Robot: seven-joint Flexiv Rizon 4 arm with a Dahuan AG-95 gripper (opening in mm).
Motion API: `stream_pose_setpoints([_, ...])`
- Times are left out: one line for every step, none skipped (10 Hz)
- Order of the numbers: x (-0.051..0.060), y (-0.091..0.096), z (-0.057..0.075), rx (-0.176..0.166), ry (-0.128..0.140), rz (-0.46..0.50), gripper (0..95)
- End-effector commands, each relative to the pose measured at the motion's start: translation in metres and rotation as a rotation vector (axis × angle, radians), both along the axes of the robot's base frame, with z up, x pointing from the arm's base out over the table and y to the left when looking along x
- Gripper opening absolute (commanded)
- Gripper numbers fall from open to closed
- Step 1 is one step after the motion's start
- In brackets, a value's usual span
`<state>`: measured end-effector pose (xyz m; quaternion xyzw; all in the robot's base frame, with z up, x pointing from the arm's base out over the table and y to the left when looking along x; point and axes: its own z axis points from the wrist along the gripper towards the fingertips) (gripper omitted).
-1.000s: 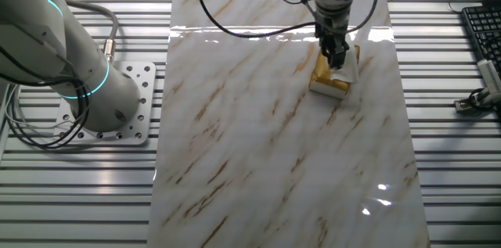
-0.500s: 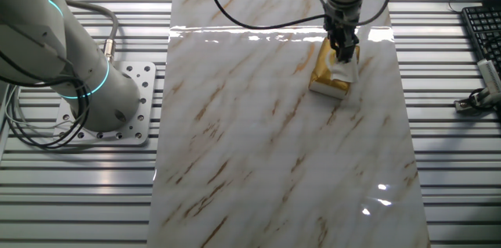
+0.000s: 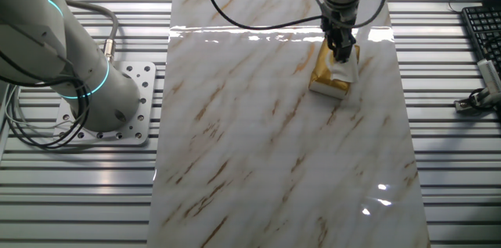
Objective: Pull out a napkin
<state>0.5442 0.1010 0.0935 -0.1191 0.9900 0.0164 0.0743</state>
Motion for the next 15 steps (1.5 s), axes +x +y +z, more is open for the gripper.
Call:
stream_pose_setpoints([-0.002, -0.003, -0.001, -0.008, -0.009, -0.014, 57.0])
stream_pose_setpoints([-0.001, -0.004, -0.001, -0.011, -0.012, -0.021, 57.0])
stream_pose_setpoints([0.0, -0.005, -0.001, -0.014, -0.014, -0.021, 57.0])
stream_pose_setpoints([0.005, -0.008, 0.002, -0.018, -0.016, -0.006, 57.0])
stream_pose_setpoints([0.008, -0.009, 0.004, -0.02, -0.014, -0.004, 57.0])
stream_pose_setpoints([0.015, -0.011, 0.009, -0.018, -0.009, 0.0, 57.0])
stream_pose_setpoints([0.02, -0.013, 0.013, -0.015, -0.003, 0.011, 57.0])
stream_pose_setpoints([0.024, -0.014, 0.016, -0.014, 0.001, 0.013, 57.0])
stream_pose_setpoints([0.03, -0.017, 0.021, -0.005, 0.01, 0.012, 57.0])
stream_pose_setpoints([0.032, -0.019, 0.023, -0.001, 0.011, 0.012, 57.0])
stream_pose_setpoints([0.033, -0.021, 0.024, 0.01, 0.013, 0.015, 57.0])
stream_pose_setpoints([0.034, -0.022, 0.024, 0.019, 0.01, 0.013, 57.0])
stream_pose_setpoints([0.035, -0.023, 0.026, 0.02, 0.011, 0.012, 57.0])
stream_pose_setpoints([0.036, -0.025, 0.026, 0.009, 0.03, 0.02, 57.0])
stream_pose_setpoints([0.037, -0.028, 0.026, 0.003, 0.048, 0.035, 57.0])
